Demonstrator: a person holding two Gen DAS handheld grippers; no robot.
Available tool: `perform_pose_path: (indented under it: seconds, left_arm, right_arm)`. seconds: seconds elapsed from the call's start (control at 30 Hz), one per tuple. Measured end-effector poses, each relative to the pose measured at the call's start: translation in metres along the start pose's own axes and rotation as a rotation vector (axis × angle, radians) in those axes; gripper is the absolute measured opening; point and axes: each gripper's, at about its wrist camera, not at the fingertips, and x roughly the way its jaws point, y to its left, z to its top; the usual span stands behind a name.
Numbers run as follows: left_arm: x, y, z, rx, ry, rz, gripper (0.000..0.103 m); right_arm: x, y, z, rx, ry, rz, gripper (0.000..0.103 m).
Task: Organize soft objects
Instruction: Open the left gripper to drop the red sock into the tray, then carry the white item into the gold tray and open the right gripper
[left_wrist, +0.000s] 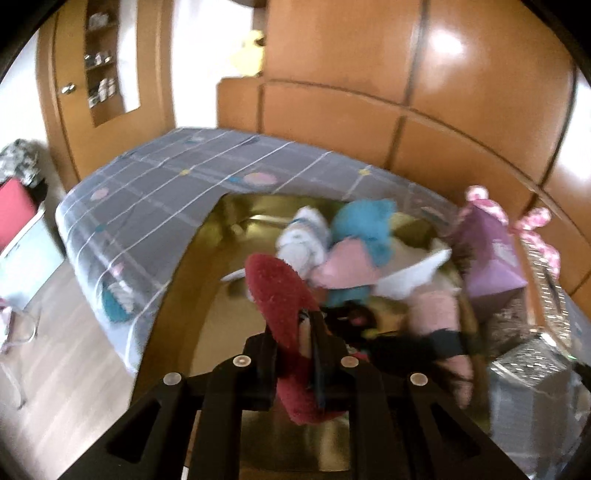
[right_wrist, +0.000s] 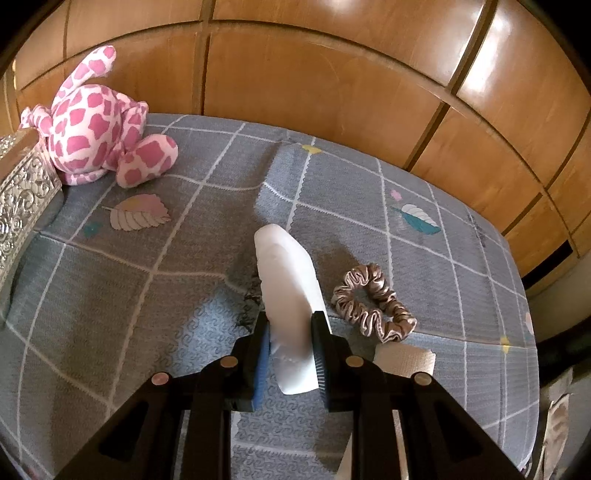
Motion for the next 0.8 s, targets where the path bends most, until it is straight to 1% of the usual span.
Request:
perform_pose_path:
  seconds: [0.13, 0.17, 0.23, 0.3, 0.33, 0.37, 0.4, 0.47, 0.53, 0.6, 0.67, 0.77, 0.8]
  left_arm:
    - [0.019, 0.023, -0.005, -0.044, 0.046, 0.045, 0.017]
    - [0.024, 0.030, -0.006, -0.055, 0.056, 0.061, 0.020]
    - [0.031, 0.035, -0.008, -0.056, 0.073, 0.075, 0.025]
    - [0.037, 0.038, -0.010, -0.066, 0.088, 0.074, 0.038]
    - [0.037, 0.040, -0.012, -0.067, 0.090, 0.071, 0.053]
    - [0.037, 0.041, -0.013, -0.072, 0.091, 0.076, 0.064]
    - [0.036, 0.041, -0.013, -0.080, 0.086, 0.075, 0.066]
    - [0.032, 0.040, -0.012, -0.085, 0.070, 0.064, 0.066]
    - [0.028, 0.039, -0.011, -0.079, 0.051, 0.069, 0.067]
    - [0.024, 0.037, -0.009, -0.077, 0.045, 0.069, 0.073]
    - [0.021, 0.036, -0.007, -0.085, 0.043, 0.058, 0.081]
    - [0.016, 0.032, -0.007, -0.080, 0.032, 0.061, 0.088]
    - [0.014, 0.031, -0.007, -0.080, 0.032, 0.065, 0.088]
  right_arm:
    - [0.000, 0.003, 0.000, 0.016, 0.012, -0.012, 0.021]
    - [-0.001, 0.001, 0.001, 0.029, 0.014, -0.009, 0.021]
    - [-0.001, -0.004, 0.002, 0.067, 0.019, -0.002, 0.020]
    - [-0.002, -0.011, 0.005, 0.126, 0.026, 0.014, 0.020]
    - [-0.004, -0.015, 0.007, 0.161, 0.028, 0.027, 0.019]
    - [-0.005, -0.018, 0.008, 0.185, 0.030, 0.039, 0.019]
    - [-0.006, -0.022, 0.010, 0.220, 0.031, 0.058, 0.019]
    - [-0.008, -0.026, 0.012, 0.283, 0.030, 0.109, 0.018]
    - [-0.013, -0.025, 0.018, 0.317, 0.018, 0.148, 0.018]
    - [-0.019, -0.018, 0.025, 0.331, 0.005, 0.174, 0.018]
    - [-0.026, -0.008, 0.034, 0.341, -0.012, 0.206, 0.018]
    - [-0.042, 0.011, 0.054, 0.339, -0.056, 0.267, 0.018]
    - [-0.049, 0.019, 0.061, 0.334, -0.077, 0.285, 0.018]
